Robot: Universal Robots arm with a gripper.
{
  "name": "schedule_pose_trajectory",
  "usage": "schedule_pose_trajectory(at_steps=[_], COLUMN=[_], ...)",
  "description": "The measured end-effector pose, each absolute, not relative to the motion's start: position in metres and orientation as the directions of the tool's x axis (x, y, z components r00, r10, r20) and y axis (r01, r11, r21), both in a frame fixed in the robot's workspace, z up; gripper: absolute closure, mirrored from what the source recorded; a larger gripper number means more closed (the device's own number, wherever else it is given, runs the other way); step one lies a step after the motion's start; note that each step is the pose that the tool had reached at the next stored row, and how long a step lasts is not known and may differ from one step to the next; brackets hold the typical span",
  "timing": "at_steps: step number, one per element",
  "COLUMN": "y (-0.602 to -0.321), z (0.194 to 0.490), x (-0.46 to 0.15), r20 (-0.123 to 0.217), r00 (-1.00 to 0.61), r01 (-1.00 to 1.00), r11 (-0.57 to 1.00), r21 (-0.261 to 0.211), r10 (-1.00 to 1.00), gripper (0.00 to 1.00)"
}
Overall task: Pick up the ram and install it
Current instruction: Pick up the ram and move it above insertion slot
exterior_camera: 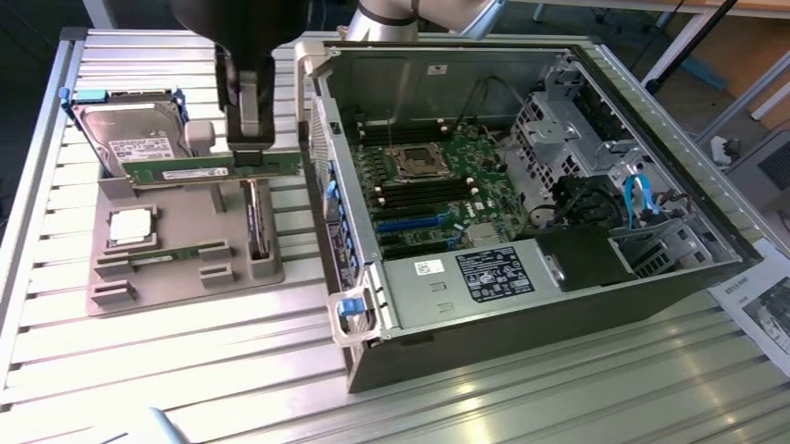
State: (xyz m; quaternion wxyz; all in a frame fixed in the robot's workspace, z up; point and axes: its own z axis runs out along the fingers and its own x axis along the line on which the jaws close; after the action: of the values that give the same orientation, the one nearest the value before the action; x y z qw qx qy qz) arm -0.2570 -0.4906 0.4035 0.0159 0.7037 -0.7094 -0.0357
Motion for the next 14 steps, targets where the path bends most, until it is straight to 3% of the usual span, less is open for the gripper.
schedule_pose_trajectory(at_steps=[5, 14], y=[-0.492, -0.492], z=[0.404, 0.404], x=[-0.219, -0.218], r20=[-0.027, -0.028], r00=[-0.009, -0.007], r01=[-0.996, -0.997], r11=[0.007, 0.005], r21=[0.085, 0.072], r10=[-1.0, -1.0], gripper=[0.88, 0.88])
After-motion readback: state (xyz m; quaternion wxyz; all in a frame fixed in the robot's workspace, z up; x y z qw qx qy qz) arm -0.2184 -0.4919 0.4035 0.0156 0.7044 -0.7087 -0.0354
